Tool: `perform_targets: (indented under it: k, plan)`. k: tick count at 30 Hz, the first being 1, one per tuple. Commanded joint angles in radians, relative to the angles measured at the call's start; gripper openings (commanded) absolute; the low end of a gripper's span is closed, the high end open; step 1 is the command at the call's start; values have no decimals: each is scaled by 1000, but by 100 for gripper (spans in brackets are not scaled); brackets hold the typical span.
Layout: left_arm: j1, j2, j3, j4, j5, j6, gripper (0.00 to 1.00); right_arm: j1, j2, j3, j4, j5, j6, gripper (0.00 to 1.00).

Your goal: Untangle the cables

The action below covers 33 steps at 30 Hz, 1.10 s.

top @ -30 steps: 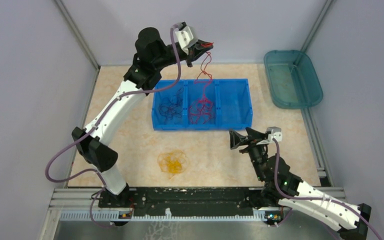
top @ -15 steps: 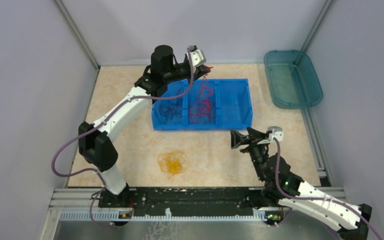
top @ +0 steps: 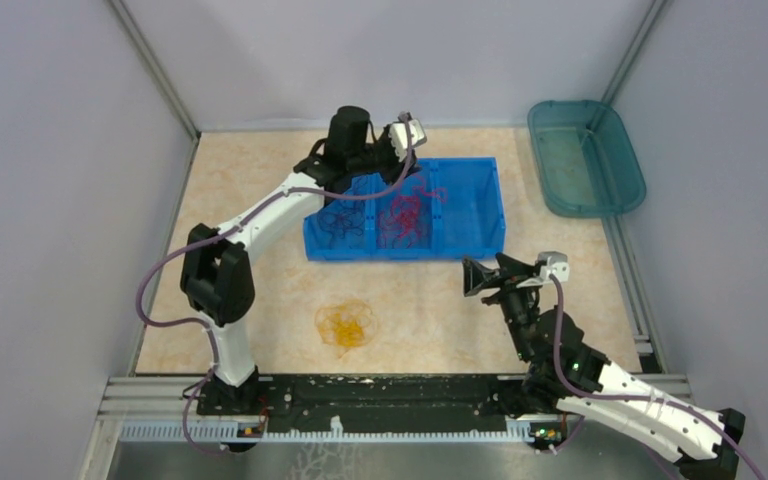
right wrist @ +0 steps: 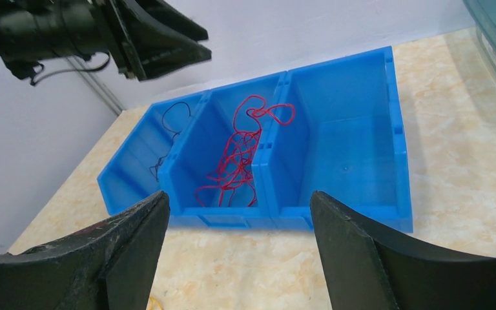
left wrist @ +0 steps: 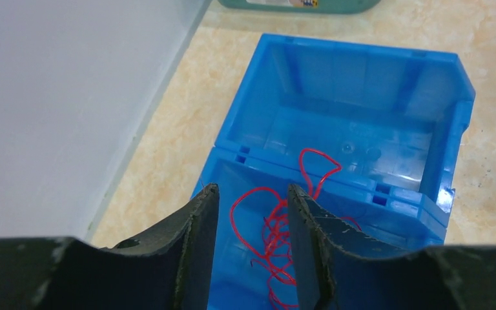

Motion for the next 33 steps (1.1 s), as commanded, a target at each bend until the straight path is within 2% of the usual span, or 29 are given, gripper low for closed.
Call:
perform_targets:
  k: [1,7,11,16,21,24,27,30,33]
  plan:
    - [-11,32,4,-35,-58,5,51,-7,-16,62,17,6,-21,80]
    - [-5,7,18,-74,-87,16,52,-8,-11,72,7,-1,-26,80]
    - [0,-5,29,-208,-23,76,54,-8,27,81,9,5,-10,81]
    - [-32,3,-21,-225,28,152,58,-9,112,134,-50,18,44,81]
    - [-57,136,133,-333,54,308,58,-8,95,151,-129,25,93,80]
    - [-64,203,223,-439,78,458,56,-9,55,148,-162,43,102,80]
    - [-70,237,237,-500,75,612,53,-10,30,152,-193,54,108,80]
    - [-75,272,255,-545,58,697,47,-10,26,167,-224,64,106,80]
    - [-77,291,268,-543,47,712,38,-10,26,174,-236,69,106,80]
